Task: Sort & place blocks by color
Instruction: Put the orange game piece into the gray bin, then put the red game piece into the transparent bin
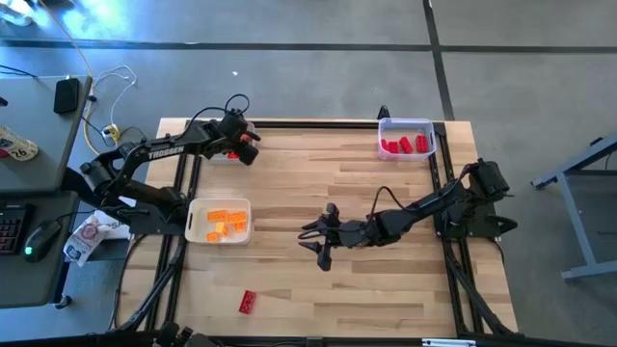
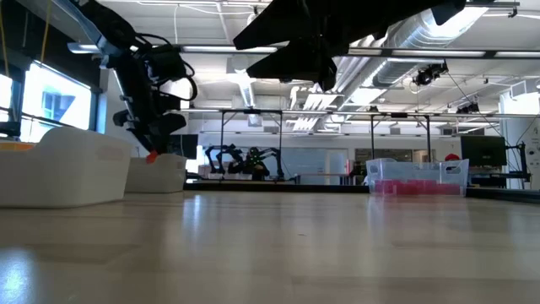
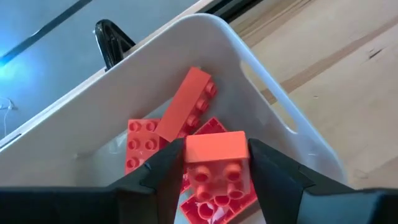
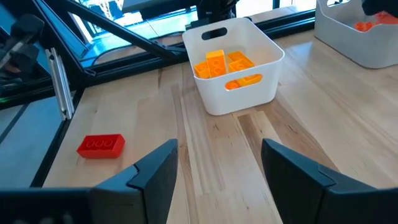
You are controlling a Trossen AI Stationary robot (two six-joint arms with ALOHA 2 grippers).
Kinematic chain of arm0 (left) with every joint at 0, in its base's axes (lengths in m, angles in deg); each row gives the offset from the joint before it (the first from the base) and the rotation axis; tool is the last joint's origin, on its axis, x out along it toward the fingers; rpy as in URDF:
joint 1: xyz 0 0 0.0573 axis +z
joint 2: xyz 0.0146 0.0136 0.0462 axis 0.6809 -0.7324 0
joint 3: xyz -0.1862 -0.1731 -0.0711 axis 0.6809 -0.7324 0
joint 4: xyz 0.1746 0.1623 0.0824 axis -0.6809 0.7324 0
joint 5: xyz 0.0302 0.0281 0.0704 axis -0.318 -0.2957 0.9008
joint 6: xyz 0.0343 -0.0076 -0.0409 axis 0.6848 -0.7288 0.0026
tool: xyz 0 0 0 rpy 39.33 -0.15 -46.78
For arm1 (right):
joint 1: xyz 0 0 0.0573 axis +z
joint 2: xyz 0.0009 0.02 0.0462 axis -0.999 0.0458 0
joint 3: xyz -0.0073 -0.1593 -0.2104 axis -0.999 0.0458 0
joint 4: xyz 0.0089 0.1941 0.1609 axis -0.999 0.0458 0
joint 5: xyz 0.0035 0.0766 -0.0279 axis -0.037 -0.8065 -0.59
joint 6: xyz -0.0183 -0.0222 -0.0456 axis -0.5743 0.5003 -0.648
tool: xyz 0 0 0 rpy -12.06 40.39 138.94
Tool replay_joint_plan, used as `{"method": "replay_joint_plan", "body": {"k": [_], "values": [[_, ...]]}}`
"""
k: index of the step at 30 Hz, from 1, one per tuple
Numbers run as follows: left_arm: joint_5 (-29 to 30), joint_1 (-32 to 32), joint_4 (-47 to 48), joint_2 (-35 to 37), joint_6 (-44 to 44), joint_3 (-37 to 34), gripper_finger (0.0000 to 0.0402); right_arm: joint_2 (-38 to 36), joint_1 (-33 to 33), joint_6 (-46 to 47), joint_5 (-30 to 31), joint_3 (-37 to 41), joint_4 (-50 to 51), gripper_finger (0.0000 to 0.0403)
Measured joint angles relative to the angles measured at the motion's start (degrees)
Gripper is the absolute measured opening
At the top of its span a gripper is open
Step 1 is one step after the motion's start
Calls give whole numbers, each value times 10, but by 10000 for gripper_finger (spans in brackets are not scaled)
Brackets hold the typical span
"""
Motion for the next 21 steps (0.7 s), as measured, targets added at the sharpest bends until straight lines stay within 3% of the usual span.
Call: {"method": "replay_joint_plan", "body": {"k": [10,21], "values": [[-18,0,10,0,-14,0,205,0,0,7,0,0,15,217],[-25,0,124,0,-33,17,243,0,0,15,-1,0,24,217]]}}
